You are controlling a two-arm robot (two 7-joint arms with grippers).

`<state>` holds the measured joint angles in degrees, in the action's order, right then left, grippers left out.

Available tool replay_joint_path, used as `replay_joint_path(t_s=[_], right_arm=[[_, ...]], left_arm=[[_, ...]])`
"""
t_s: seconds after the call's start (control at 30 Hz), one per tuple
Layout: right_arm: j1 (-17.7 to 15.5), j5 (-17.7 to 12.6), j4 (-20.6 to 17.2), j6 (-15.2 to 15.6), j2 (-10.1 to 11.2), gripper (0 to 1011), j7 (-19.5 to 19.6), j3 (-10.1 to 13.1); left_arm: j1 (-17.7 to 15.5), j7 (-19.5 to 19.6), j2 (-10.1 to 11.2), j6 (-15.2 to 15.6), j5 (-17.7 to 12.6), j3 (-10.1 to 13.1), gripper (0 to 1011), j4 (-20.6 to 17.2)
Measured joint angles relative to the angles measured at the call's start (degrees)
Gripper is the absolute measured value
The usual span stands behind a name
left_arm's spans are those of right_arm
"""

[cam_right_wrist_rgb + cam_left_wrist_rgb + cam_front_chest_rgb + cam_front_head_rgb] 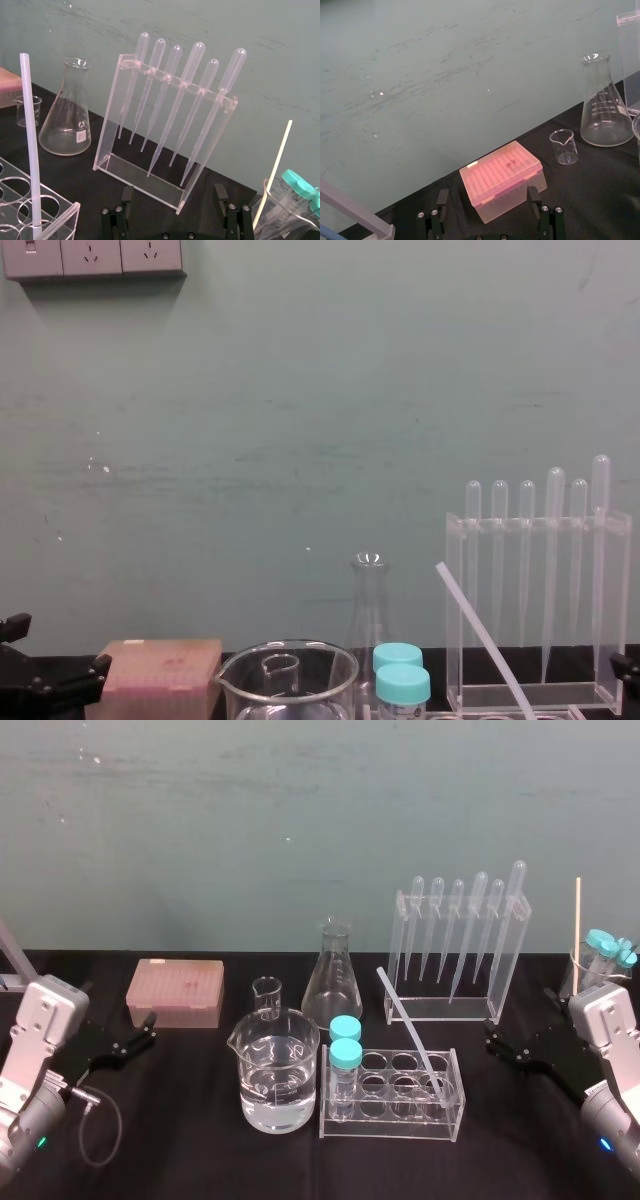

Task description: Pick up the stirring rod with one hand, then place it down.

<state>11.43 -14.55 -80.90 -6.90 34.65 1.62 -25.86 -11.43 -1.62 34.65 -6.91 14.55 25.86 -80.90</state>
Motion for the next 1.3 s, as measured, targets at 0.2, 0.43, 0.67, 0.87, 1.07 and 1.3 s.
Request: replay_joint_path(t_s=[0.2, 0.43, 0.67, 0.87, 1.07, 1.3], right_arm=[[0.0, 0.0, 0.0, 0.0, 0.0, 1000, 0.0, 0.0], [0.0, 0.0, 0.0, 0.0, 0.0, 1000, 0.0, 0.0], [0.0, 0.0, 0.0, 0.0, 0.0, 1000, 0.0, 0.0], [0.0, 0.0, 0.0, 0.0, 0.0, 1000, 0.0, 0.0], [0.0, 0.0, 0.0, 0.0, 0.0, 1000, 0.0, 0.0], [0.0, 0.0, 0.0, 0.0, 0.0, 1000, 0.0, 0.0]], left_arm=[[0.0, 0.0, 0.0, 0.0, 0.0, 0.0, 1000, 0.0], [0.0, 0.0, 0.0, 0.0, 0.0, 0.0, 1000, 0.0], [0.0, 0.0, 0.0, 0.0, 0.0, 0.0, 1000, 0.0], [0.0, 0.0, 0.0, 0.0, 0.0, 0.0, 1000, 0.0], [0.0, 0.0, 0.0, 0.0, 0.0, 0.0, 1000, 0.0], [0.0, 0.0, 0.0, 0.0, 0.0, 0.0, 1000, 0.0]])
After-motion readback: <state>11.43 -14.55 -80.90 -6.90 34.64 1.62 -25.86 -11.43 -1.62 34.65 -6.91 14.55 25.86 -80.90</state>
